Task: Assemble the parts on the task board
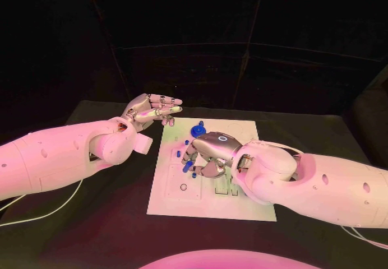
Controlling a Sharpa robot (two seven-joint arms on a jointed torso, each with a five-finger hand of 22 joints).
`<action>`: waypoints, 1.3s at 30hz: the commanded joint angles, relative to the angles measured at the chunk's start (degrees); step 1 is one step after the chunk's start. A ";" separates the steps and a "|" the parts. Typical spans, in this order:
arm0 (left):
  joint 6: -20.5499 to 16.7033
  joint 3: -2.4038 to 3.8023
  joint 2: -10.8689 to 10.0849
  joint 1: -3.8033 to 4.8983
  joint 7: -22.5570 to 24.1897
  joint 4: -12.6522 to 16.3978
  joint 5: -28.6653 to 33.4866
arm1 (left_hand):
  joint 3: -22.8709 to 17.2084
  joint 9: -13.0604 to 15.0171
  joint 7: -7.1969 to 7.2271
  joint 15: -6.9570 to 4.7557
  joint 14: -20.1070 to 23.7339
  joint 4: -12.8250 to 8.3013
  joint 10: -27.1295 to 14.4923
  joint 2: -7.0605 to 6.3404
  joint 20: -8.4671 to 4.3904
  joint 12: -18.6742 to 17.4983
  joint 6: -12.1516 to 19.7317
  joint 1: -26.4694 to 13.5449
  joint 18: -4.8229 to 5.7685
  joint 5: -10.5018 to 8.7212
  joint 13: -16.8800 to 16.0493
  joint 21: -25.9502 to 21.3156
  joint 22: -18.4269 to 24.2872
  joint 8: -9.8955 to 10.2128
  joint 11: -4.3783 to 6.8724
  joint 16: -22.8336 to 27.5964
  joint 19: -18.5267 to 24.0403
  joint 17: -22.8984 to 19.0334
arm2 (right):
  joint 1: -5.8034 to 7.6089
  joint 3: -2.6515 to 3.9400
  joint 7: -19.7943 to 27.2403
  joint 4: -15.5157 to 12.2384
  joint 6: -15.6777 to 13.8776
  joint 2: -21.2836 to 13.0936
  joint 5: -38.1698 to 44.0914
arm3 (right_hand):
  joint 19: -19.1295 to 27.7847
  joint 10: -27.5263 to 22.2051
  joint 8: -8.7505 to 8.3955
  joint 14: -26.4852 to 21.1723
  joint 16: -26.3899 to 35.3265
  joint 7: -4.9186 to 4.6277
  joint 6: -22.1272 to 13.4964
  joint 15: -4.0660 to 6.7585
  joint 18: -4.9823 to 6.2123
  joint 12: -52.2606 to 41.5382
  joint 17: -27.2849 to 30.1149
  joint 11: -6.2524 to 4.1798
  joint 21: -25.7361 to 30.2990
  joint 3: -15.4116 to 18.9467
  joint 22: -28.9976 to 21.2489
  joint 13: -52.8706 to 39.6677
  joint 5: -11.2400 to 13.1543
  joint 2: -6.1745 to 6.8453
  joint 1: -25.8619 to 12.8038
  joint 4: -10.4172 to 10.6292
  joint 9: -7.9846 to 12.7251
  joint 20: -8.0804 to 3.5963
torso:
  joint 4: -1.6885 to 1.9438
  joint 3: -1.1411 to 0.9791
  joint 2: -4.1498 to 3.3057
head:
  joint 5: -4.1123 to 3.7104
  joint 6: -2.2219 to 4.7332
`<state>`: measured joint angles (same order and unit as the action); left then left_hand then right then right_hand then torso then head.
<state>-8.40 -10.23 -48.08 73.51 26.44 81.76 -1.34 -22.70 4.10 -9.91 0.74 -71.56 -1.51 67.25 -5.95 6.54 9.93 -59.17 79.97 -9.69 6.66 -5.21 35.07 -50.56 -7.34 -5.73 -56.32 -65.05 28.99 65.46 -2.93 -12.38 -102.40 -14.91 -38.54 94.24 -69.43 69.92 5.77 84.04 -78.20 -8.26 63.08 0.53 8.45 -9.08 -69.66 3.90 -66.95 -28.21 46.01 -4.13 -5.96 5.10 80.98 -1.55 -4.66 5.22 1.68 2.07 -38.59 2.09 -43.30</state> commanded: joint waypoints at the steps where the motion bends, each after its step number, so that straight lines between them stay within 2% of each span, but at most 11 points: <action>1: 0.43 0.04 0.07 0.07 0.06 0.04 0.15 | 0.17 -0.08 -0.20 0.04 0.32 -0.23 -0.53 0.19 0.04 -0.10 0.06 -0.48 -0.75 -0.20 0.08 -0.33 0.06 0.16 0.06 0.35 0.19 -0.06 | -0.31 -0.08 2.72 0.88 1.13 1.34 0.26 | 0.12 -0.14 -0.15 2.45 0.10 -0.34 0.09 0.07 -0.44 0.38 0.08 0.31 -0.06 -0.20 -0.08 0.06 -0.25 0.11 0.21 -0.13 0.01 0.08 | -0.05 -0.01 0.02 | 0.35 -0.35; 6: 0.44 0.04 0.14 0.07 0.06 0.07 0.15 | 0.17 -0.08 -0.20 0.04 0.32 -0.23 -0.53 0.19 0.04 -0.10 0.06 -0.48 -0.75 -0.20 0.08 -0.33 0.06 0.16 0.06 0.35 0.19 -0.06 | -0.66 -1.30 2.87 2.50 3.11 2.95 0.75 | 0.14 -0.15 -0.16 2.45 0.10 -0.34 0.08 0.06 -0.43 0.39 0.08 0.32 -0.05 -0.21 -0.10 0.06 -0.26 0.11 0.22 -0.15 0.01 0.08 | 0.00 0.03 0.07 | 0.61 -0.55; 11: 0.45 0.04 0.19 0.07 0.06 0.09 0.15 | 0.22 -0.08 -0.21 0.05 0.34 -0.22 -0.58 0.30 0.07 -0.07 0.07 -0.55 -0.76 -0.19 0.08 -0.43 0.13 0.16 0.05 0.38 0.19 -0.11 | -1.10 -1.82 2.55 4.48 5.09 3.95 1.63 | 0.27 -0.15 -0.20 2.41 0.21 -0.37 0.06 0.05 -0.39 0.45 0.28 0.34 0.07 -0.21 -0.34 0.06 -0.29 0.16 0.22 -0.20 0.03 0.09 | -0.01 -0.05 0.00 | 0.84 -0.66; 19: 0.48 0.04 0.35 0.07 -0.06 -0.33 0.15 | 0.22 -0.08 -0.21 0.05 0.34 -0.22 -0.58 0.30 0.07 -0.07 0.07 -0.55 -0.76 -0.19 0.08 -0.43 0.13 0.16 0.05 0.38 0.19 -0.11 | -1.71 -2.00 2.56 5.35 6.73 4.85 2.04 | 0.36 -0.08 -0.23 2.38 0.28 -0.42 0.11 0.00 -0.37 0.53 0.42 0.39 0.12 -0.12 -0.44 0.06 -0.24 0.22 0.01 -0.16 0.04 0.13 | -0.07 -0.11 -0.01 | 0.98 -0.74; 23: 0.51 0.05 0.42 0.08 -0.06 -0.45 0.15 | 0.22 -0.08 -0.21 0.05 0.34 -0.22 -0.58 0.30 0.07 -0.07 0.07 -0.55 -0.76 -0.19 0.08 -0.43 0.13 0.16 0.05 0.38 0.19 -0.11 | -1.79 -2.02 2.21 5.58 6.76 5.00 2.29 | 0.42 -0.06 -0.23 2.36 0.33 -0.42 0.12 -0.01 -0.35 0.54 0.51 0.39 0.17 -0.11 -0.55 0.06 -0.23 0.21 -0.02 -0.14 0.05 0.14 | -0.06 -0.05 0.03 | 0.97 -0.75; 39: 0.56 0.05 0.50 0.08 -0.09 -0.57 0.15 | 0.26 -0.08 -0.23 0.07 0.34 -0.20 -0.62 0.32 0.08 -0.06 0.10 -0.63 -0.76 -0.20 0.08 -0.47 0.15 0.17 0.03 0.39 0.18 -0.12 | -1.87 -2.02 1.74 5.93 7.55 5.16 2.67 | 0.45 -0.04 -0.23 2.36 0.32 -0.41 0.15 -0.02 -0.34 0.56 0.51 0.39 0.20 -0.12 -0.59 0.06 -0.22 0.18 -0.04 -0.13 0.04 0.15 | -0.06 -0.02 0.05 | 1.19 -1.12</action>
<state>-8.40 -10.23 -47.61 73.51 26.18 81.17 -1.33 -22.70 4.10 -9.91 0.74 -71.56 -1.51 67.04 -5.73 6.54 9.93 -59.17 79.74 -9.69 6.66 -5.21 34.84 -50.49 -7.34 -5.52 -56.32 -65.05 28.93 63.53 -4.97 -10.52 -96.43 -8.12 -33.34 96.38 -69.43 69.91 5.30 84.04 -78.20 -8.38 63.19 0.53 8.46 -8.80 -69.21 3.90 -66.95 -28.20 45.51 -4.13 -5.81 5.12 80.98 -1.55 -4.54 5.22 1.61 2.03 -38.60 3.27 -44.38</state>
